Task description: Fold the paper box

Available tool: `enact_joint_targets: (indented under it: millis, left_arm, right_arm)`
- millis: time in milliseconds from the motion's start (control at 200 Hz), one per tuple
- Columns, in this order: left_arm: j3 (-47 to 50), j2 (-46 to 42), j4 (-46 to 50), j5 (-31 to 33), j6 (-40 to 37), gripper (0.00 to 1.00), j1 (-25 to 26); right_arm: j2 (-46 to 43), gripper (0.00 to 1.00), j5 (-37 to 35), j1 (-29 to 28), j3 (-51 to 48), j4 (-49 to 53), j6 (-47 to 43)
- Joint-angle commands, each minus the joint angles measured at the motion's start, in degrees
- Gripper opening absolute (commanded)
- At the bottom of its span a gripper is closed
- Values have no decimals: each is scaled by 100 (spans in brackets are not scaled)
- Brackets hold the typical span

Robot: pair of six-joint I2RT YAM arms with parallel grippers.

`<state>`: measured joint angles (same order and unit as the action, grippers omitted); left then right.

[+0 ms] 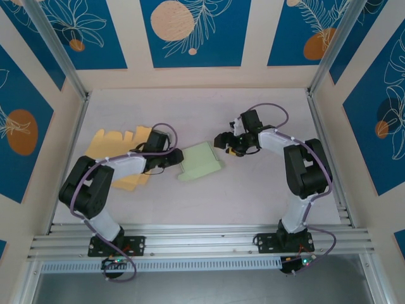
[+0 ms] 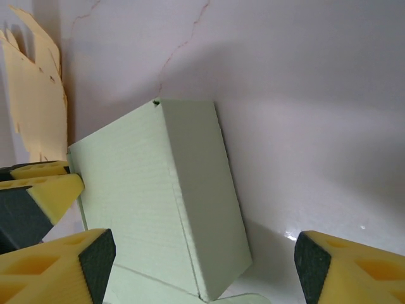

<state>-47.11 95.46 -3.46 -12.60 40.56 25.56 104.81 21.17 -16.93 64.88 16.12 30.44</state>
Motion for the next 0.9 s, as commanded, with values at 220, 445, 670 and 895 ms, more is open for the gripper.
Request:
enact_joint_targets:
  millis: [220, 445, 670, 895]
  left_arm:
    - [692, 638, -337, -556, 567, 13, -425]
    - [800, 667, -500, -642, 706, 7, -574]
    - [824, 693, -676, -726, 808, 6, -587]
    - [877, 715, -965, -905, 962, 6, -587]
  right_arm:
    - [446, 77, 1151, 2, -304, -913, 574]
    - [618, 77, 1260, -67, -353, -1112, 694]
    - [706, 76, 1477, -225, -454, -1546, 937]
    - [893, 62, 1733, -351, -540, -2046, 1264]
